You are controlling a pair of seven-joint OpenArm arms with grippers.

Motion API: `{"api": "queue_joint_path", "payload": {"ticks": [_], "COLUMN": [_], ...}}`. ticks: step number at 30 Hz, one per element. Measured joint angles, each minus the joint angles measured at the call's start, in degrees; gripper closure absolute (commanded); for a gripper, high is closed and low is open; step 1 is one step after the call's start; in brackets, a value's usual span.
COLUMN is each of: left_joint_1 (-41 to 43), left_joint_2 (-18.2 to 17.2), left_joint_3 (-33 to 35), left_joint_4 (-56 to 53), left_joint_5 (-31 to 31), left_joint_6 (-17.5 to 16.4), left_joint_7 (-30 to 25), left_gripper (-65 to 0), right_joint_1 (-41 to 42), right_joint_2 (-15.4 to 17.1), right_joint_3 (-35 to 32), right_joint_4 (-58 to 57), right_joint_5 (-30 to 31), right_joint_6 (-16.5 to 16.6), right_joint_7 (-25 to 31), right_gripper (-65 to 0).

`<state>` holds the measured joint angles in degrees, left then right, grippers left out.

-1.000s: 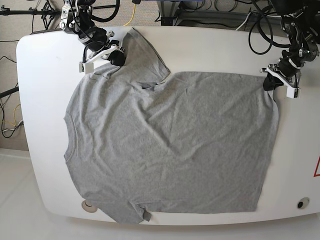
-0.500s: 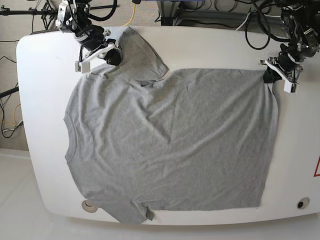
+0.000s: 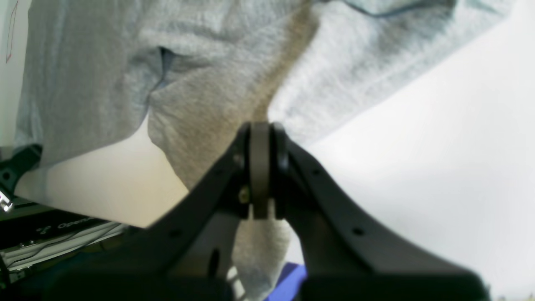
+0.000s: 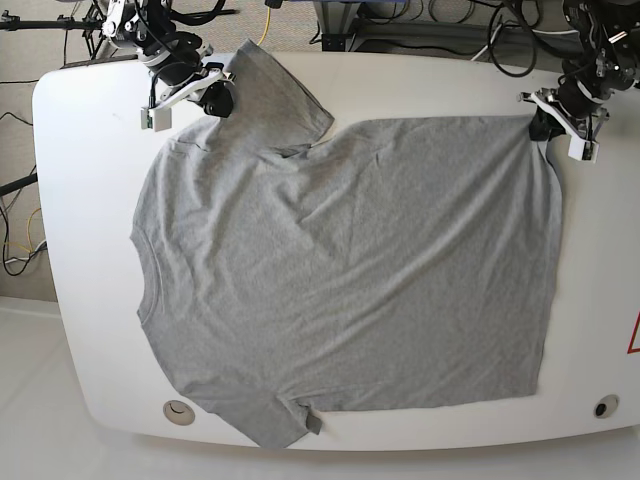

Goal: Fold the T-shirt properly
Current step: 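Pull the held shirt edge taut between both grippers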

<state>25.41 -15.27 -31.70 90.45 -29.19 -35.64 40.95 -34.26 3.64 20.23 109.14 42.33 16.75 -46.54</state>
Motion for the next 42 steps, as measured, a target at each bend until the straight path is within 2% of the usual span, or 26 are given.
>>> {"api": "queue_joint_path", "payload": {"ticks": [10,15,33,42], "left_joint_1": [2.93,3.54,3.54,4.42], "left_joint_2": [0.11,0.37,0.48,0.83], "left_joint_3": [-1.79,-1.77,-1.55,-1.68], "left_joint_4": [2.62,5.16,8.44,9.60], "left_joint_5": [0.92,0.92,0.87,0.87], "left_joint_6": [0.04,0.02,0.00,0.13], "left_joint_7": [0.52,1.88,0.37,0.15], "left_gripper": [0.0,0.0,0.0,0.0], "right_joint_1": [-4.68,-4.72,-4.35,-3.26], "right_joint_2": [0.20,0.02,0.04,0.07], "right_joint_3": [2.29,2.93,6.38,8.72], "right_joint_4": [2.91,3.96,6.03,5.44], "right_joint_5": [0.00,-0.09,-0.07,-0.09], "right_joint_6": [-0.31,-0.17,-0.15,2.60], "right_joint_7": [-0.09,-0.22,-0.26,-0.66], "right_gripper": [0.0,-0.2,-0.4,-0.5]}}
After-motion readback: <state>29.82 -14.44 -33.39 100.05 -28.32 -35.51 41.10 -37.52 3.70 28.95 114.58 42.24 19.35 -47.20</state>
